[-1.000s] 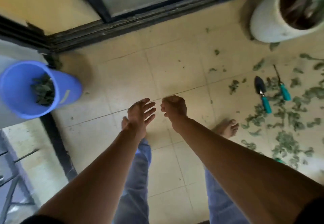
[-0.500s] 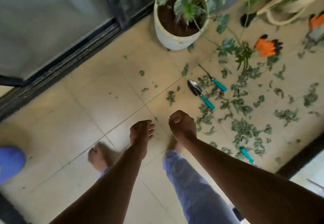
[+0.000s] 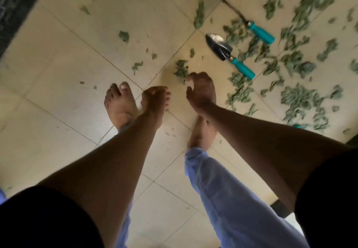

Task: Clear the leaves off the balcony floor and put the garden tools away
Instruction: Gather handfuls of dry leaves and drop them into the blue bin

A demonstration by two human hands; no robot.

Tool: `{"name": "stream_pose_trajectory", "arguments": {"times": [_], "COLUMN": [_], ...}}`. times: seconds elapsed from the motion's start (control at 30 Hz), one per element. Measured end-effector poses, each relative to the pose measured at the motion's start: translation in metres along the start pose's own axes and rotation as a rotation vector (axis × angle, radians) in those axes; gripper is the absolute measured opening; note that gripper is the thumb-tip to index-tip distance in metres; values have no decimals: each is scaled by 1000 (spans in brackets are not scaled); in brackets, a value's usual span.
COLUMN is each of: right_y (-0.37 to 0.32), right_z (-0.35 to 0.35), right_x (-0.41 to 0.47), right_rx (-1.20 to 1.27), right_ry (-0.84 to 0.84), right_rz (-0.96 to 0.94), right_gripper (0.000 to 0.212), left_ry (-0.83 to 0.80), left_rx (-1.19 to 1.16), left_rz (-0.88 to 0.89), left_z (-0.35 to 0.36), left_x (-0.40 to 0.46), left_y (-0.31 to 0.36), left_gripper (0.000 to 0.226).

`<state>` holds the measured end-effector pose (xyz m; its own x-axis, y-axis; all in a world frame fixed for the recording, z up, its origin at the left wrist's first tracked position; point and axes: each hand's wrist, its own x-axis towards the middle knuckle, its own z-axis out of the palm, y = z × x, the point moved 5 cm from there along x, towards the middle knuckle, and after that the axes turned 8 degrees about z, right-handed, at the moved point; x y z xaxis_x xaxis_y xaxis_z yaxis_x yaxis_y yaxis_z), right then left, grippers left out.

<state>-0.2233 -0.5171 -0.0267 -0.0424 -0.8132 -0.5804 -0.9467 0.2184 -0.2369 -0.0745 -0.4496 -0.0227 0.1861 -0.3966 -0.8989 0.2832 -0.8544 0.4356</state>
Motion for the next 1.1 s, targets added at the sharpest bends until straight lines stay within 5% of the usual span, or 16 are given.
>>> {"name": "stream_pose_trajectory", "arguments": {"times": [0.17, 0.33, 0.53, 0.67, 0.87, 1.1], "right_y": [-4, -12, -6, -8, -48, -44], "right_z": [41, 53, 41, 18, -17, -27], "right_x": [32, 46, 52, 25, -46, -34], "right_rx": [-38, -87, -23, 263, 395, 406], "right_ry": [70, 121, 77, 45, -71, 213], "right_rz": [-90, -209, -95, 27, -115, -227], "right_gripper": [58, 47, 18, 20, 17, 17], "left_ry": [127, 68, -4, -75, -163, -135], "left_rx": [-7, 68, 49, -62, -347, -498], "left_rz": [17, -45, -155, -219, -268, -217], "left_z": [-14, -28, -22, -9, 17, 14], "left_x": [41, 49, 39, 33, 30, 49], "left_y": [-8, -16, -13, -10, 2, 8], "left_gripper": [25, 32, 35, 38, 44, 46]}}
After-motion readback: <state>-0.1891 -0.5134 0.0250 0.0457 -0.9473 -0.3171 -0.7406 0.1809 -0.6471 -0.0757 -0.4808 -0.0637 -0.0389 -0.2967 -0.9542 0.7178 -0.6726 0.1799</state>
